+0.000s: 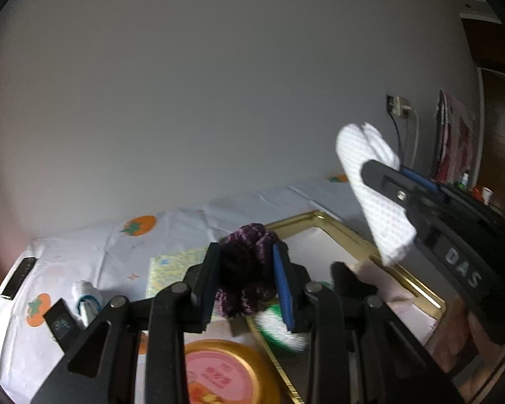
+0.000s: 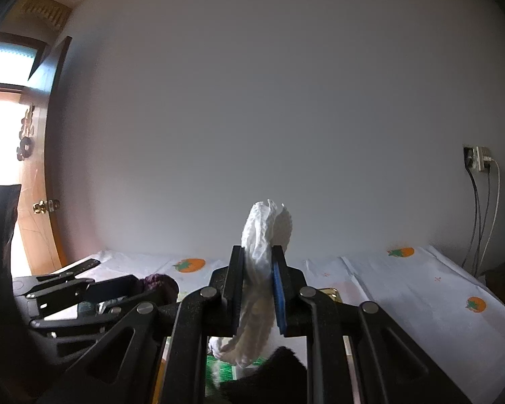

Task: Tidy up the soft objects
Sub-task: 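Carry the scrunchie and mesh cloth with both tools over the gold tray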

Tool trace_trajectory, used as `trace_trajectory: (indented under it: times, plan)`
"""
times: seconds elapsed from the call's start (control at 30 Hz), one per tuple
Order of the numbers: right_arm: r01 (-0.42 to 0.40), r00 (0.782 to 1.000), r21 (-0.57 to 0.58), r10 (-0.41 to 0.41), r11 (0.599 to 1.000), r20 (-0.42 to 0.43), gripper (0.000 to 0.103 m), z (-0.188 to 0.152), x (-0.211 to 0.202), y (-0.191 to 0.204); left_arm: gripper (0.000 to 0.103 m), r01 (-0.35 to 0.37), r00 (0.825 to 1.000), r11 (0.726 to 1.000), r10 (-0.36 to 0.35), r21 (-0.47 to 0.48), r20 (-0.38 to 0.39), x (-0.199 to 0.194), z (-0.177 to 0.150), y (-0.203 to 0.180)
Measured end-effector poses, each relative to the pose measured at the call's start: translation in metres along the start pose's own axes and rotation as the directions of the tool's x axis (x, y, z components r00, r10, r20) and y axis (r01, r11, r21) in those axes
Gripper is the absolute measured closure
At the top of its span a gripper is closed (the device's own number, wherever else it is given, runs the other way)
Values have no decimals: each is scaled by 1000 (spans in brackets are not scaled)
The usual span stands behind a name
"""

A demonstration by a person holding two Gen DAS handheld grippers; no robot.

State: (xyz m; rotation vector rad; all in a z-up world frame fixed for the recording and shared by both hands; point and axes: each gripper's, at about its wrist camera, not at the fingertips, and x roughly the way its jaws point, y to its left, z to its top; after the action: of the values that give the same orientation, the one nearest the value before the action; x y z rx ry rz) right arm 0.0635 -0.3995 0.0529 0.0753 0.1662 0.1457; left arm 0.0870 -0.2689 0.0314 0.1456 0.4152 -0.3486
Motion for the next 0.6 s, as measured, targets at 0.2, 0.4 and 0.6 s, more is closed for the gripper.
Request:
trace_trajectory:
  times: [0.2,0.4,0.6]
  plan:
    - [14,997,13,-13,1000,-76,86,1,14,-21,73,40,998,999,-39,22,-55,15,4,-19]
    - [22,986,28,-17,999,-167,86,-3,29,-35,73,66,992,998,-62,25,-110,28,3,-30]
    - [27,962,23,-20,999,-273,86,-10,47,-43,73,89,985,996,-84,27,-153,38,1,-39]
